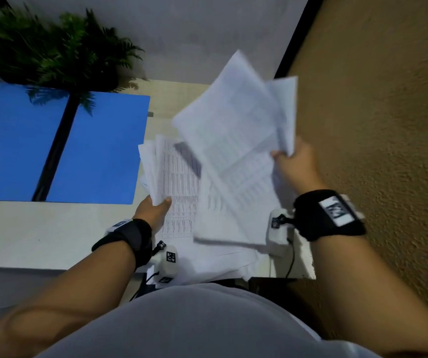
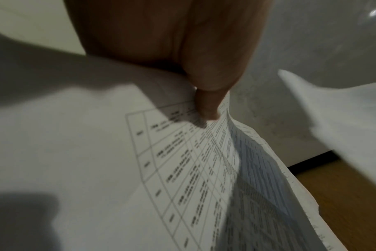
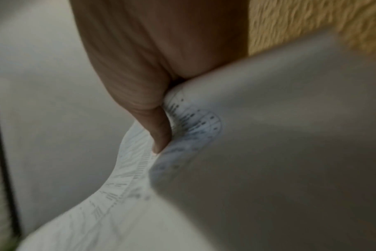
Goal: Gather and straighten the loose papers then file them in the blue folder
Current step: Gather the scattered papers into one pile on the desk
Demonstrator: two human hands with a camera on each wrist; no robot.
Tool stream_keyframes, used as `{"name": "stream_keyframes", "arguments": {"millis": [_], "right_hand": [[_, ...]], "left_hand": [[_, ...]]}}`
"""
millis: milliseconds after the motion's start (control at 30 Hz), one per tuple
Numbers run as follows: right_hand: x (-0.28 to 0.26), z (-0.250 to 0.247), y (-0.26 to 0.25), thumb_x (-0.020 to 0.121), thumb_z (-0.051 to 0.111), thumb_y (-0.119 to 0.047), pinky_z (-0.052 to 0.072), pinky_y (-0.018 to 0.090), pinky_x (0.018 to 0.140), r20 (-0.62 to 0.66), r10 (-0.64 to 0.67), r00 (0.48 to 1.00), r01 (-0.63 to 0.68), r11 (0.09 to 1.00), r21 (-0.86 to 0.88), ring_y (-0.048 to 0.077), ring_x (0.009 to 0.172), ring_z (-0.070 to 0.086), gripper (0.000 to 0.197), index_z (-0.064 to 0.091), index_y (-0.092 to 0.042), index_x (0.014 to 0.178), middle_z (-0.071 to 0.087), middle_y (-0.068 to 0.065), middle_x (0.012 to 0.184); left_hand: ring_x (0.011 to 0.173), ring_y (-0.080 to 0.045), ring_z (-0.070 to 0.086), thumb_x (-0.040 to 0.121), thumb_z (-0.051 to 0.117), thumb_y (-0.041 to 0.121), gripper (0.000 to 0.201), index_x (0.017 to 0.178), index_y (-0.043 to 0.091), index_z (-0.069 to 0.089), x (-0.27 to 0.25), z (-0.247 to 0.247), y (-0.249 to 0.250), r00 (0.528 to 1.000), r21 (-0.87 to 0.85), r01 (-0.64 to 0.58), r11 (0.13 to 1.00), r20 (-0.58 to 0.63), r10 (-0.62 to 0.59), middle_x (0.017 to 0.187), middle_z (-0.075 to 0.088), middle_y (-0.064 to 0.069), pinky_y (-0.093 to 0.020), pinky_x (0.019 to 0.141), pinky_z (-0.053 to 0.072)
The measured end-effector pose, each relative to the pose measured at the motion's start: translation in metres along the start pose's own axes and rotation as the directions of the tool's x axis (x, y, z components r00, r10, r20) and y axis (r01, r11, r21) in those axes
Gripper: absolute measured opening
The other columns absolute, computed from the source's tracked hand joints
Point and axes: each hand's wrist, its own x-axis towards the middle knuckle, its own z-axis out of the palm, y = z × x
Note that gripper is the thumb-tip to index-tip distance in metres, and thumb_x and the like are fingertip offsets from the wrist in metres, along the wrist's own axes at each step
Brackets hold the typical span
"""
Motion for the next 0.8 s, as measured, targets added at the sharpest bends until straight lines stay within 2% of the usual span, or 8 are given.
{"name": "stream_keyframes", "arguments": {"millis": [100, 167, 333, 500, 567, 633, 700, 800], "right_hand": [[-0.007, 0.043, 0.045, 0.093, 0.060, -0.013, 0.047, 0.025, 0.062, 0.210, 0.070, 0.975, -0.037, 0.987, -0.157, 0.026, 0.082, 0.060, 0.016, 0.053, -0.017, 0.106, 0.061, 0.008, 0.097], [-0.011, 0.064, 0.067, 0.092, 0.062, -0.012, 0.040, 0.024, 0.060, 0.226, 0.040, 0.973, 0.022, 0.963, -0.269, 0.025, 0.084, 0.055, 0.020, 0.045, -0.011, 0.102, 0.056, 0.007, 0.099], [-0.023, 0.076, 0.097, 0.098, 0.050, -0.014, 0.035, 0.027, 0.065, 0.079, 0.054, 0.995, -0.011, 0.883, -0.470, 0.021, 0.077, 0.050, 0.013, 0.038, -0.014, 0.094, 0.050, 0.005, 0.087], [-0.034, 0.077, 0.105, 0.090, 0.064, -0.026, 0.048, 0.027, 0.063, 0.360, 0.246, 0.900, -0.029, 0.857, -0.514, 0.020, 0.071, 0.056, 0.025, 0.050, -0.016, 0.071, 0.056, -0.001, 0.073], [-0.033, 0.078, 0.102, 0.086, 0.066, -0.032, 0.055, 0.036, 0.070, 0.264, 0.231, 0.936, -0.107, 0.905, -0.412, 0.021, 0.069, 0.058, 0.028, 0.048, -0.020, 0.068, 0.057, 0.002, 0.073], [-0.021, 0.071, 0.100, 0.086, 0.065, -0.028, 0.054, 0.046, 0.083, -0.034, 0.185, 0.982, -0.186, 0.926, -0.328, 0.029, 0.091, 0.059, 0.016, 0.053, -0.019, 0.086, 0.059, 0.011, 0.098], [-0.004, 0.055, 0.104, 0.086, 0.069, -0.023, 0.046, 0.049, 0.096, -0.288, 0.301, 0.909, -0.380, 0.882, -0.279, 0.034, 0.117, 0.050, 0.037, 0.052, -0.008, 0.115, 0.050, 0.015, 0.126], [0.010, 0.037, 0.116, 0.079, 0.077, -0.018, 0.049, 0.046, 0.100, -0.286, 0.539, 0.792, -0.549, 0.834, 0.052, 0.033, 0.117, 0.057, 0.062, 0.048, 0.000, 0.130, 0.053, 0.016, 0.134]], "left_hand": [[0.119, -0.021, 0.056, 0.086, 0.052, 0.070, 0.069, 0.141, 0.029, 0.048, -0.004, 0.000, 0.003, 1.000, 0.008, -0.014, 1.000, 0.018, 0.014, 0.129, 0.058, 0.009, -0.042, 0.106, 0.043], [0.117, -0.020, 0.060, 0.071, 0.058, 0.082, 0.081, 0.138, 0.036, 0.050, -0.002, -0.001, -0.001, 1.000, -0.004, -0.006, 1.000, 0.018, 0.006, 0.128, 0.062, 0.012, -0.045, 0.105, 0.046], [0.113, -0.020, 0.063, 0.080, 0.067, 0.063, 0.062, 0.132, 0.030, 0.057, -0.007, -0.002, -0.001, 1.000, -0.031, 0.003, 1.000, 0.017, -0.002, 0.124, 0.067, 0.009, -0.036, 0.092, 0.049], [0.108, -0.026, 0.065, 0.087, 0.074, 0.023, 0.045, 0.129, 0.020, 0.059, -0.014, 0.005, 0.002, 1.000, -0.031, -0.008, 0.999, -0.023, 0.007, 0.119, 0.068, -0.002, -0.039, 0.093, 0.052], [0.110, -0.031, 0.064, 0.088, 0.071, 0.009, 0.042, 0.128, 0.012, 0.058, -0.014, 0.005, 0.006, 0.997, -0.006, -0.003, 1.000, -0.080, 0.002, 0.123, 0.067, -0.010, -0.045, 0.098, 0.052], [0.105, -0.029, 0.062, 0.091, 0.066, 0.005, 0.038, 0.127, 0.009, 0.057, -0.015, 0.001, 0.013, 0.993, 0.006, -0.010, 1.000, -0.114, 0.010, 0.119, 0.066, -0.010, -0.038, 0.093, 0.051], [0.103, -0.028, 0.061, 0.093, 0.064, 0.006, 0.037, 0.128, 0.010, 0.056, -0.012, -0.007, 0.020, 0.991, -0.026, -0.025, 0.999, -0.131, 0.021, 0.115, 0.064, -0.006, -0.035, 0.089, 0.048], [0.109, -0.030, 0.064, 0.093, 0.064, 0.004, 0.040, 0.131, 0.012, 0.058, -0.008, -0.015, 0.037, 0.993, -0.168, -0.050, 0.985, -0.111, 0.031, 0.117, 0.068, -0.007, -0.042, 0.098, 0.049]]}}
